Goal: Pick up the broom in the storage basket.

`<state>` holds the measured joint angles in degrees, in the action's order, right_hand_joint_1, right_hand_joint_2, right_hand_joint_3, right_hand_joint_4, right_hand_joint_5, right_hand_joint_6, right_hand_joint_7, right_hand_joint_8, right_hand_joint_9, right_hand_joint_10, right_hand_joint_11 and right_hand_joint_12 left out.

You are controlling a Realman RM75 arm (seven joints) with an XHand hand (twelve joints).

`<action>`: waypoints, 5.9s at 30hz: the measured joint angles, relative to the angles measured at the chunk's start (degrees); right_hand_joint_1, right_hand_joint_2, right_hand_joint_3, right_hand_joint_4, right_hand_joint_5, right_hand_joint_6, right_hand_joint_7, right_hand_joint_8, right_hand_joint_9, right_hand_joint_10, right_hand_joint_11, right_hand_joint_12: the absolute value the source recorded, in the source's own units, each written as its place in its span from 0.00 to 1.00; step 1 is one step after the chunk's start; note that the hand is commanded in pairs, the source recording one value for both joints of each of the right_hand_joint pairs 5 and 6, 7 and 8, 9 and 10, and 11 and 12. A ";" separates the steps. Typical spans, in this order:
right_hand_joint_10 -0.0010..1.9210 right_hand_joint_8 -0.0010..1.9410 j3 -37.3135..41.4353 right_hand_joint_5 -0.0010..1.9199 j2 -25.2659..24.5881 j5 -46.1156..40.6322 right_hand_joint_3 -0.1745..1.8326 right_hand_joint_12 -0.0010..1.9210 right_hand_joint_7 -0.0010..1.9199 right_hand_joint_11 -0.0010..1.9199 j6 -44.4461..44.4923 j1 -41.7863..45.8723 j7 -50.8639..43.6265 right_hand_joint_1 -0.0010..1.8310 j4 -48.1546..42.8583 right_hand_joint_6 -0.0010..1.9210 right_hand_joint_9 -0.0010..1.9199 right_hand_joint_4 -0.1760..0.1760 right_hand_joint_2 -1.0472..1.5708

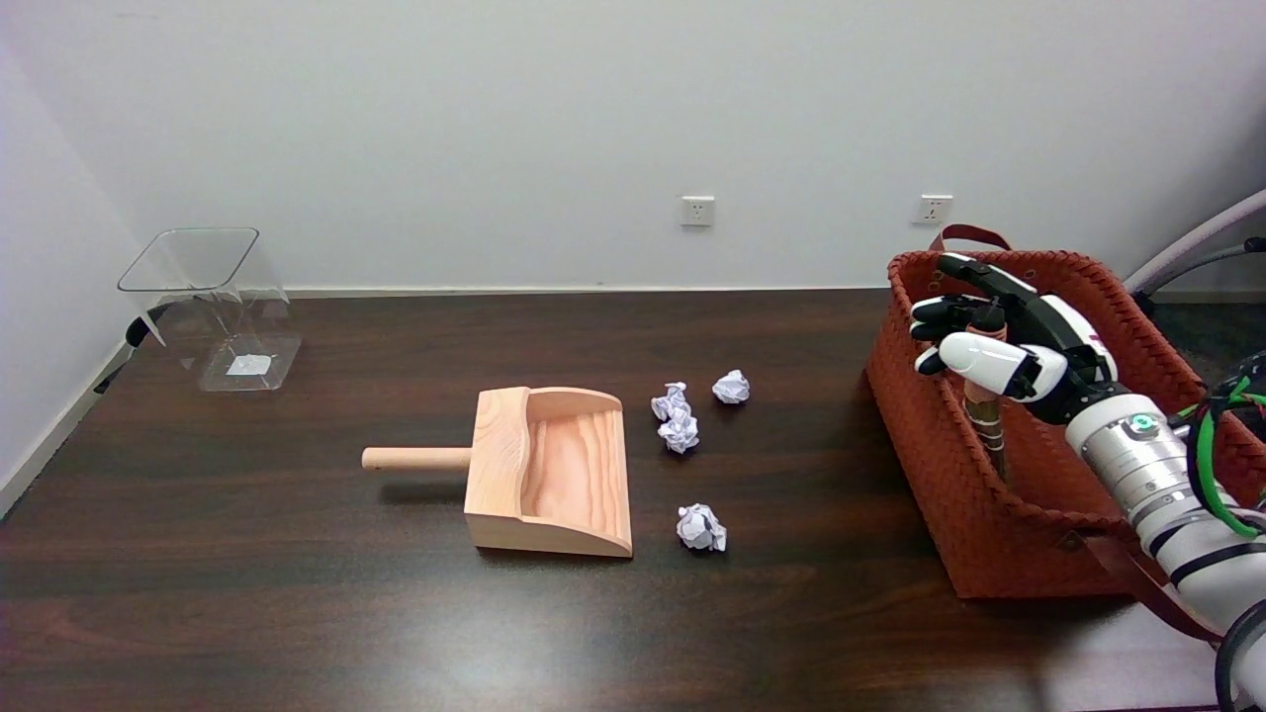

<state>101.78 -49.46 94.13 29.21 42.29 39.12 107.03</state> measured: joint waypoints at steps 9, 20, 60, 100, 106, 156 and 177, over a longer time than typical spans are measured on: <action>0.43 0.43 2.31 0.17 -0.32 0.63 0.62 0.54 0.43 0.54 -1.66 1.16 1.83 0.56 0.09 0.17 0.43 0.50 0.24; 0.45 0.45 3.52 0.18 -0.96 1.96 0.61 0.53 0.45 0.53 -2.73 3.44 5.59 0.56 0.35 0.18 0.45 0.50 0.26; 0.37 0.48 3.88 0.29 -0.23 3.07 0.63 0.35 0.48 0.35 -3.34 3.82 12.81 0.52 0.72 0.29 0.37 0.50 0.33; 0.82 0.93 -1.08 0.94 2.46 10.29 0.58 0.71 0.94 0.71 2.69 8.01 18.77 0.49 0.83 0.94 0.82 0.50 0.45; 0.87 0.99 -1.44 1.00 2.70 10.74 0.56 0.77 1.00 0.77 4.01 8.54 19.05 0.54 0.64 1.00 0.87 0.50 0.45; 1.00 0.99 -4.25 1.00 5.73 4.08 0.51 0.96 1.00 0.96 9.44 -2.58 21.50 0.53 -2.65 1.00 1.00 0.50 0.36; 1.00 0.99 -8.09 1.00 7.79 -1.12 0.56 1.00 1.00 1.00 9.18 -10.71 21.27 0.77 -6.36 1.00 1.00 0.50 0.75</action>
<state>93.69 -41.67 93.02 38.38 31.58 60.39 100.67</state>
